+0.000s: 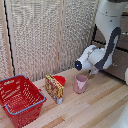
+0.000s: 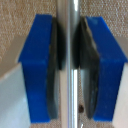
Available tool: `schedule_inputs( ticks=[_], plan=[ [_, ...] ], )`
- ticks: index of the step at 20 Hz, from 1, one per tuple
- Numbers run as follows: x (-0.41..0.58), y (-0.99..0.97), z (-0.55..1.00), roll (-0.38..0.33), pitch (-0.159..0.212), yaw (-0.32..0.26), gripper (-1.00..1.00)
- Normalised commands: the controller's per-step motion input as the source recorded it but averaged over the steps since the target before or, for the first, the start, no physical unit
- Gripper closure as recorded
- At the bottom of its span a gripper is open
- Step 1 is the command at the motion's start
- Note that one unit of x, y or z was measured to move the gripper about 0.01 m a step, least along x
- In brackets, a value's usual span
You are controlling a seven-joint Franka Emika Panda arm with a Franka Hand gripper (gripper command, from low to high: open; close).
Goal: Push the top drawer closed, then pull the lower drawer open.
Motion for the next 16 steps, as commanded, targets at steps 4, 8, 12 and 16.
schedule_inputs(
  ticks=[4,8,12,16],
  plan=[
    [0.198,0.69,-0.01,0.102,0.048,0.103,1.0],
    [0.148,0.64,0.0,0.124,0.023,0.098,1.0],
    [0.147,0.6,0.0,0.03,0.041,0.093,1.0],
    [0.156,0.33,0.13,0.0,0.048,0.066,-1.0]
  ],
)
